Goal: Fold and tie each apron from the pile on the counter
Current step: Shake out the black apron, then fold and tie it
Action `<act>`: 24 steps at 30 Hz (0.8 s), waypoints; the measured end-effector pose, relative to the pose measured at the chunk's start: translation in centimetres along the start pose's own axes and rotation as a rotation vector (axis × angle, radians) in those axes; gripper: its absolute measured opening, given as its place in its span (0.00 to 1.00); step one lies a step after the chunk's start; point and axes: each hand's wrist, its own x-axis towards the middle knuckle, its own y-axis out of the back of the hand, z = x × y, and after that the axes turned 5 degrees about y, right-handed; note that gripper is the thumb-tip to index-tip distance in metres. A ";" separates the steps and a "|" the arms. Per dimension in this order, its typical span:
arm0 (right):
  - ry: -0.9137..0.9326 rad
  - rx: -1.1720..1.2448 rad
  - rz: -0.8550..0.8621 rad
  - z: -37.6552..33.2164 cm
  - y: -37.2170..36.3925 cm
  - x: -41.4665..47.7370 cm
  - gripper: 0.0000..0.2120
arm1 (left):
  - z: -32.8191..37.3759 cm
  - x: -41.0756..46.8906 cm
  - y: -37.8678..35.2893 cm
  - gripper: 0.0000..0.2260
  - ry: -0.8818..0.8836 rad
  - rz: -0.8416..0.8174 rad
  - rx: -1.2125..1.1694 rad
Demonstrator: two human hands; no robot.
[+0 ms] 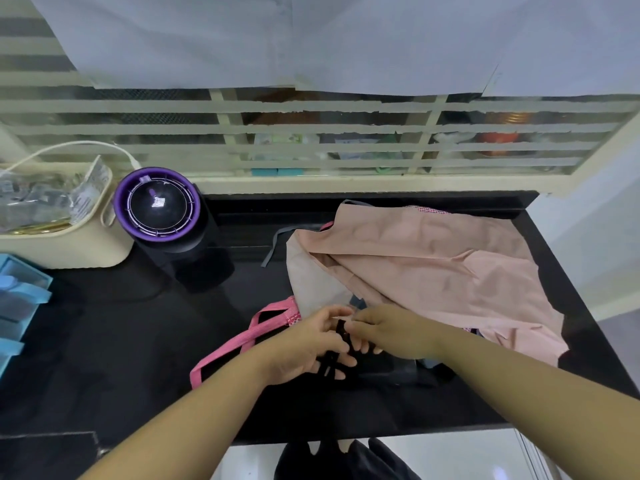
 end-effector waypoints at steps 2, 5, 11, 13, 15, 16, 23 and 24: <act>0.029 -0.060 0.070 -0.5 -0.3 0.2 0.16 | 0.1 0.2 -0.3 0.13 -0.047 0.020 0.246; 0.063 -0.004 0.188 -1.2 -0.7 0.3 0.15 | -0.2 0.5 -0.8 0.08 -0.092 0.090 0.400; -0.101 0.592 0.112 1.2 -2.2 0.8 0.15 | -0.1 0.5 -1.0 0.21 -0.043 0.126 0.314; -0.048 0.523 0.035 2.0 -2.9 0.6 0.15 | -0.1 0.5 -1.0 0.21 -0.059 0.113 0.315; -0.032 0.552 0.053 2.1 -3.0 0.4 0.11 | -0.2 0.4 -0.9 0.22 -0.060 0.102 0.287; -0.024 0.543 0.075 2.2 -3.0 0.3 0.09 | -0.2 0.3 -0.9 0.22 -0.061 0.093 0.276; -0.104 0.699 0.383 2.3 -3.3 0.0 0.07 | -0.4 0.2 -0.8 0.20 -0.082 0.173 0.361; -0.138 0.869 0.409 2.3 -3.3 -0.1 0.09 | -0.6 0.3 -0.6 0.20 -0.101 0.197 0.396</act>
